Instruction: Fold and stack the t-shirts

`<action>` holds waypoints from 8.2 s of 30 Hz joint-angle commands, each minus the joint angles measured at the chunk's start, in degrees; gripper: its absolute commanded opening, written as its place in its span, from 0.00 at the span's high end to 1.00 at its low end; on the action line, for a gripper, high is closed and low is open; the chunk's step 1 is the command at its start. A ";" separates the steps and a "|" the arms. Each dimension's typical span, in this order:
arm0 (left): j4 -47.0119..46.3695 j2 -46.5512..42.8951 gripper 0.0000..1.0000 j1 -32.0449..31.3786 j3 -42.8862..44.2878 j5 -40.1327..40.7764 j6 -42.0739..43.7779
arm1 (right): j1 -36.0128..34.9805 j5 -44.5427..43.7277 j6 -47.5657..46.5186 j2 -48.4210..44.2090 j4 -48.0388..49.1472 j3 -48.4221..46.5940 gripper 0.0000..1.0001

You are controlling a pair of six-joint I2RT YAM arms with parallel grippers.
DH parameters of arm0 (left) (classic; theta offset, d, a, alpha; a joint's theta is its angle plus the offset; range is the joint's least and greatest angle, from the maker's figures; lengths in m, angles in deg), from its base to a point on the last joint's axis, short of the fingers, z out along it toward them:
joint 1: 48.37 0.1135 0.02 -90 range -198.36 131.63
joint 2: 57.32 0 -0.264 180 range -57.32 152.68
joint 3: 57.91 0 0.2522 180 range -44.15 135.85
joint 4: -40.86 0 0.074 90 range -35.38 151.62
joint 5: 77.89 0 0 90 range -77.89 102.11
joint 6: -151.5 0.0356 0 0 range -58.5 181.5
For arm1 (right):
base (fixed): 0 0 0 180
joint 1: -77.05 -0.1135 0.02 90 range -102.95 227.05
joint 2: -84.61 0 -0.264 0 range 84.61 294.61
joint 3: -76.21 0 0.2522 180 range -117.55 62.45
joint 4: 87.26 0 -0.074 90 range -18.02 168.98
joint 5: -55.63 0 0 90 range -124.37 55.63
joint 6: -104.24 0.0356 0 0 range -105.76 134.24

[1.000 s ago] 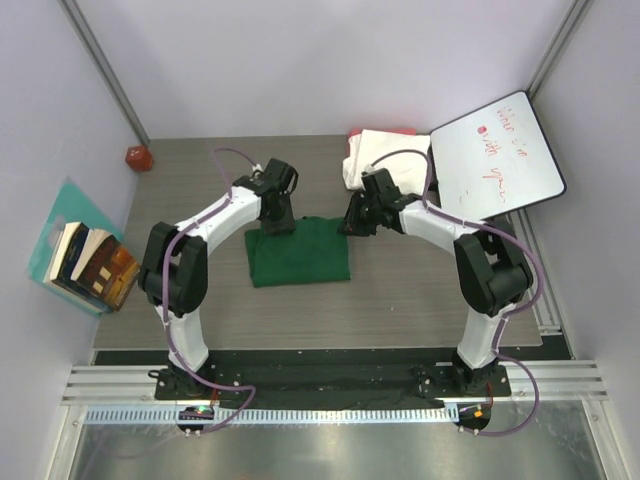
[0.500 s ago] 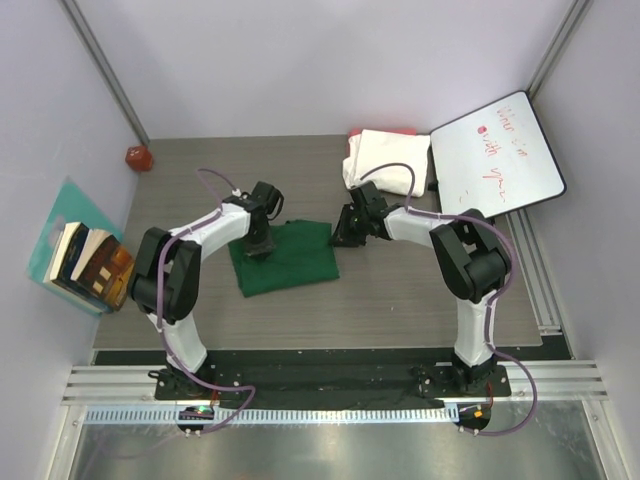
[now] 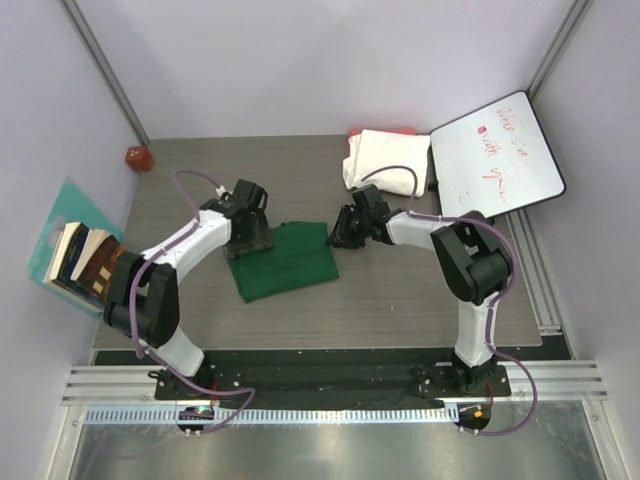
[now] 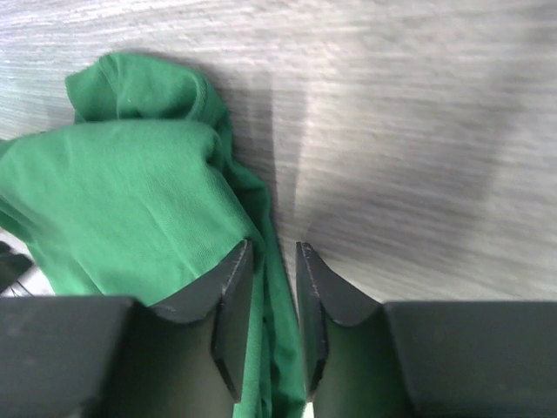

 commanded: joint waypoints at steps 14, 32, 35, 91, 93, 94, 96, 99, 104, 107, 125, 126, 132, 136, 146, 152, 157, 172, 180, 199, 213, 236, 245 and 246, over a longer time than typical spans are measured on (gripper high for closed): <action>-0.05 -15.98 0.23 9.27 -8.37 -11.44 -1.83 | 5.79 8.83 -3.82 -11.99 1.81 4.67 0.57; -12.36 -23.65 0.16 10.68 -23.35 -18.67 -9.75 | 10.80 34.67 24.74 1.55 50.84 18.20 0.42; -12.63 -22.68 0.16 10.68 -22.83 -18.93 -9.75 | 10.88 35.03 24.84 3.40 52.36 18.99 0.41; -13.07 -2.99 0.26 9.54 -16.94 -18.76 -4.83 | -6.34 28.17 8.51 18.08 20.03 -3.24 0.99; -10.37 -5.26 0.22 9.54 -16.24 -16.66 -4.83 | -6.08 26.24 2.90 17.11 12.13 -7.96 0.99; -9.30 -6.23 0.21 9.46 -15.97 -15.52 -4.74 | -5.82 25.63 1.56 17.02 9.84 -9.65 0.99; -5.89 -9.13 0.20 9.54 -15.36 -12.35 -4.48 | -4.68 24.83 -1.68 17.28 4.12 -14.83 0.99; -1.14 -14.58 0.17 9.63 -14.48 -6.91 -3.69 | -3.36 23.26 -5.82 19.73 -5.72 -24.14 0.99; 4.68 -22.23 0.16 9.63 -13.77 -2.85 -2.72 | -2.04 16.76 -13.30 24.14 -22.67 -41.61 0.99; 5.56 -23.73 0.16 9.63 -14.39 -2.59 -2.28 | 0.07 13.58 -16.82 26.25 -27.96 -47.96 0.99; 2.67 -21.45 0.20 9.63 -19.13 -7.51 -2.37 | 13.08 18.32 -22.45 33.99 -42.48 -74.87 0.99; 2.75 -21.53 0.20 9.63 -19.22 -7.51 -2.37 | 13.08 18.50 -22.53 33.90 -42.48 -75.40 0.99; 1.87 -20.04 0.21 9.63 -19.22 -8.38 -2.37 | 13.26 17.01 -22.89 32.85 -42.04 -79.97 0.99; 1.52 -19.60 0.21 9.63 -19.49 -8.82 -2.37 | 15.19 16.22 -22.71 31.61 -40.90 -80.15 0.99; 0.91 -18.81 0.22 9.54 -19.84 -9.44 -2.37 | 22.92 16.83 -23.24 27.40 -40.28 -76.63 0.99; 1.43 -18.72 0.23 9.63 -19.22 -9.53 -1.84 | 24.68 18.06 -22.10 29.33 -39.23 -81.38 0.99; 1.52 -18.90 0.24 9.63 -19.49 -9.62 -1.84 | 26.35 18.84 -22.01 28.02 -37.91 -81.03 0.99; 0.55 -16.97 0.25 9.54 -19.57 -10.58 -1.93 | 33.21 23.86 -18.23 18.70 -32.64 -75.67 0.99; 0.64 -17.23 0.26 9.46 -19.75 -10.85 -1.84 | 35.67 23.16 -17.62 19.22 -32.37 -71.72 0.99; -0.32 -16.53 0.30 9.54 -20.10 -11.64 -1.76 | 35.93 25.27 -18.14 27.57 -27.98 -61.95 0.99; -0.85 -15.56 0.31 9.19 -20.19 -13.75 -1.58 | 35.67 25.18 -15.85 24.06 -22.70 -61.69 0.69; -1.11 -15.03 0.33 8.58 -19.84 -14.36 -1.23 | 35.49 7.61 -19.63 16.86 -28.24 -64.77 0.40; -1.11 -15.47 0.33 8.40 -20.19 -14.45 -1.23 | 35.41 3.48 -19.90 14.39 -28.68 -64.86 0.38; -1.11 -15.56 0.33 8.31 -20.19 -14.54 -1.23 | 35.23 1.91 -20.25 13.34 -28.77 -64.34 0.38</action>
